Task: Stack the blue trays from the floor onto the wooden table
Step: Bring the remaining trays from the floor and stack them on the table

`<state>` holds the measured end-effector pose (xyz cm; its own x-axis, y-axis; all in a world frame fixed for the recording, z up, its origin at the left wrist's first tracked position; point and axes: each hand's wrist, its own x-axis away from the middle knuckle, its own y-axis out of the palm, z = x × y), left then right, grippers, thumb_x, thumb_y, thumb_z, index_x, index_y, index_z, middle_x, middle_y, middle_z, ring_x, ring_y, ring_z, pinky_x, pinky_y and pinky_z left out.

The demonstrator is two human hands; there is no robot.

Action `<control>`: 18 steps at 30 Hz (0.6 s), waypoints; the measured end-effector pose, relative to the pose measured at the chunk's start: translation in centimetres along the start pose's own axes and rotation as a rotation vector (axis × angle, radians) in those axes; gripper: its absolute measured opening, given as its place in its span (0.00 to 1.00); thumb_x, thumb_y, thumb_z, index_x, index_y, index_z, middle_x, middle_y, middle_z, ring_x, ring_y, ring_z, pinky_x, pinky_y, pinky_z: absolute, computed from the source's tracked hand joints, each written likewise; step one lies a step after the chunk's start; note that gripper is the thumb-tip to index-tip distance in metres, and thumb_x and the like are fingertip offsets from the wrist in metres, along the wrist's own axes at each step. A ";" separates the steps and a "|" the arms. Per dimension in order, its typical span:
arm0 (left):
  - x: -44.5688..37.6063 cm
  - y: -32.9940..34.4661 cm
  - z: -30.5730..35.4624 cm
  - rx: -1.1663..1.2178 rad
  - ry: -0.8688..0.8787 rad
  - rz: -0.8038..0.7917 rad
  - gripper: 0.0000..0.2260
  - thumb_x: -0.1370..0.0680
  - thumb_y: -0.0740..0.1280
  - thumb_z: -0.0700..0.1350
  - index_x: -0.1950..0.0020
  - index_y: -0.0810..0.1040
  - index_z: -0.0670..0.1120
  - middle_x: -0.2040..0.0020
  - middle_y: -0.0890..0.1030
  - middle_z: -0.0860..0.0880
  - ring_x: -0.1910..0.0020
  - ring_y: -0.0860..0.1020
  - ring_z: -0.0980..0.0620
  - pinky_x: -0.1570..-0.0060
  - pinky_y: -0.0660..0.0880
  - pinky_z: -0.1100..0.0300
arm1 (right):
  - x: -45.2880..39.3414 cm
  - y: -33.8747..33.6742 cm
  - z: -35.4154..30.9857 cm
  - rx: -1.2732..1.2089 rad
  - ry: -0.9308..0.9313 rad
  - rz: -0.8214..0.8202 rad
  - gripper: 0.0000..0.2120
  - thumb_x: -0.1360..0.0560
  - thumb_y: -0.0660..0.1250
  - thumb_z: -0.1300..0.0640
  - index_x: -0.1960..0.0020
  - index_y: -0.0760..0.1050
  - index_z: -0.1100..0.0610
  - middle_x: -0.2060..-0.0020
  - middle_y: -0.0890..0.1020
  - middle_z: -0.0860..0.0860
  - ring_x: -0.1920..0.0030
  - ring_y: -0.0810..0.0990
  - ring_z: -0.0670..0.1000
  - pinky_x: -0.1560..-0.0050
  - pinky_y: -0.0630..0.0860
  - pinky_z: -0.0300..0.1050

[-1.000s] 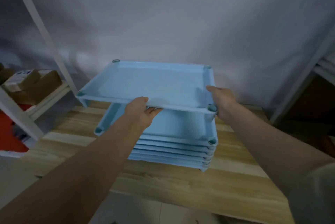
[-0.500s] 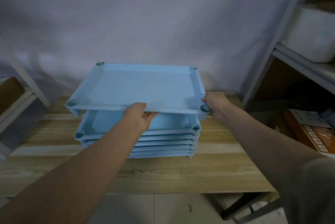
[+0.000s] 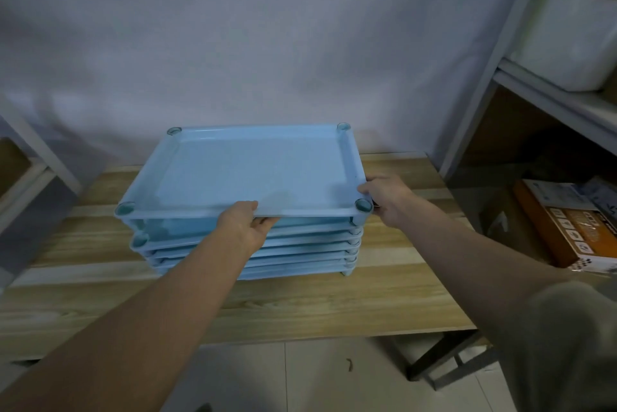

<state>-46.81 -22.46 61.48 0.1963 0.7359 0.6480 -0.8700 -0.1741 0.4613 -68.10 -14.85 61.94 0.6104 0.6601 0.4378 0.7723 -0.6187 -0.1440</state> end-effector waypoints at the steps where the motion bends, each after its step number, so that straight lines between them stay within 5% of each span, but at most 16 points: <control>1: -0.1 -0.1 -0.1 0.003 0.000 0.001 0.10 0.18 0.58 0.33 0.38 0.72 0.37 0.40 0.76 0.37 0.39 0.76 0.39 0.41 0.74 0.42 | 0.0 0.0 0.1 -0.006 0.001 -0.002 0.08 0.23 0.63 0.68 0.50 0.77 0.57 0.56 0.81 0.54 0.53 0.80 0.55 0.45 0.80 0.51; 9: -1.0 -0.8 -0.3 0.003 -0.007 0.026 0.14 0.19 0.60 0.34 0.33 0.71 0.36 0.38 0.77 0.38 0.40 0.77 0.40 0.41 0.76 0.44 | -0.5 0.7 0.0 -0.041 0.004 -0.007 0.10 0.23 0.63 0.67 0.46 0.76 0.55 0.55 0.81 0.54 0.52 0.81 0.55 0.49 0.80 0.49; 18: -1.0 -0.8 -0.3 -0.002 -0.010 0.032 0.14 0.19 0.60 0.34 0.33 0.71 0.36 0.38 0.76 0.37 0.41 0.77 0.39 0.44 0.76 0.44 | -0.9 1.1 0.2 0.050 -0.022 0.014 0.10 0.23 0.62 0.67 0.49 0.76 0.54 0.56 0.81 0.53 0.46 0.81 0.57 0.42 0.78 0.56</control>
<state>-46.41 -22.83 60.25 0.1732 0.7232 0.6686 -0.8767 -0.1961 0.4392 -67.77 -16.05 61.17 0.6244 0.6610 0.4162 0.7713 -0.6060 -0.1947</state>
